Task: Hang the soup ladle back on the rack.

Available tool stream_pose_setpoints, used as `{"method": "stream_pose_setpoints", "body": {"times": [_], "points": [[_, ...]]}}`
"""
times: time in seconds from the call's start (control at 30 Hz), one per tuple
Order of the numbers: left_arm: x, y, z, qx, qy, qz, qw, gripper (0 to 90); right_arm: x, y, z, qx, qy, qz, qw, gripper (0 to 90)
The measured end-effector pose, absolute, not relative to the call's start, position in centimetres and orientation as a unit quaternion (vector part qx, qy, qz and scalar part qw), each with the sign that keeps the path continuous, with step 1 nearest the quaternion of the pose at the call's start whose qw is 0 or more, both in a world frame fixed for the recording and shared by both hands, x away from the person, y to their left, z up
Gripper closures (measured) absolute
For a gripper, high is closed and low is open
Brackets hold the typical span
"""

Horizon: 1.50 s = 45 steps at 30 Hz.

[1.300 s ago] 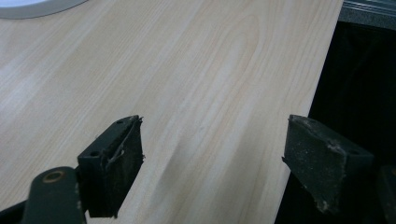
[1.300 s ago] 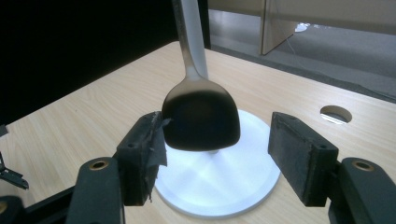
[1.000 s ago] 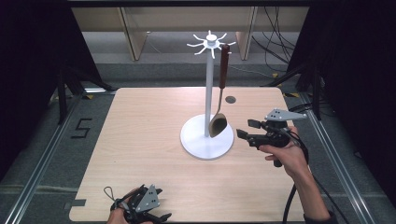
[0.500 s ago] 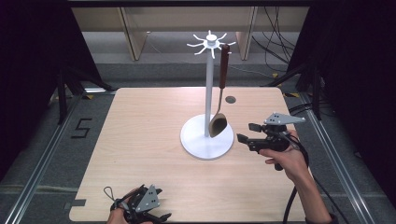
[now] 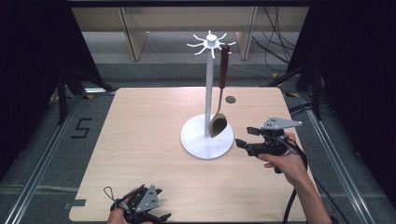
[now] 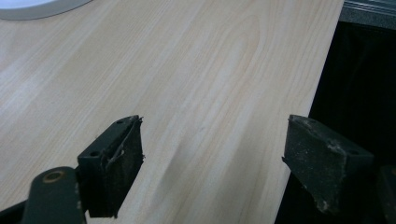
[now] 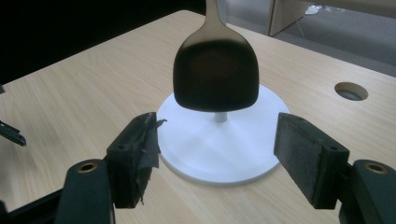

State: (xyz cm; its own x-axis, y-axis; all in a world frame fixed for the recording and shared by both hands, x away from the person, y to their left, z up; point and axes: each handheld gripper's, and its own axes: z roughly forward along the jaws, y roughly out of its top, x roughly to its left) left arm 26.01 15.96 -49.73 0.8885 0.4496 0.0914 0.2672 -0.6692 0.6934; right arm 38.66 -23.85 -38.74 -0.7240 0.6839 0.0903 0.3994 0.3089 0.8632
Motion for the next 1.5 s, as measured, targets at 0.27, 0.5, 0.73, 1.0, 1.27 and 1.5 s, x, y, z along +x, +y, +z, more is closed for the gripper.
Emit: {"method": "stream_pose_setpoints", "body": {"times": [0.27,0.5,0.73,1.0,1.27,1.5], "points": [[26.0,16.0,-49.7,0.906,0.197,0.129,0.352,18.9,38.5,-23.7,-39.6,0.361,0.787,0.477,0.15,21.5],[26.0,15.9,-49.7,0.904,0.198,0.128,0.355,18.9,38.2,-23.7,-40.0,0.358,0.79,0.478,0.137,16.0],[26.0,15.9,-49.7,0.903,0.199,0.126,0.358,19.0,37.7,-23.7,-40.5,0.349,0.799,0.471,0.138,15.8],[26.0,16.0,-49.7,0.904,0.199,0.13,0.355,18.9,37.1,-23.8,-41.7,0.352,0.8,0.465,0.136,15.8],[25.9,15.9,-49.8,0.902,0.203,0.123,0.362,19.0,36.4,-23.8,-42.7,0.356,0.806,0.46,0.114,15.8],[26.0,16.0,-49.7,0.905,0.198,0.127,0.355,19.0,35.9,-23.6,-43.8,0.353,0.811,0.455,0.102,15.9]]}}
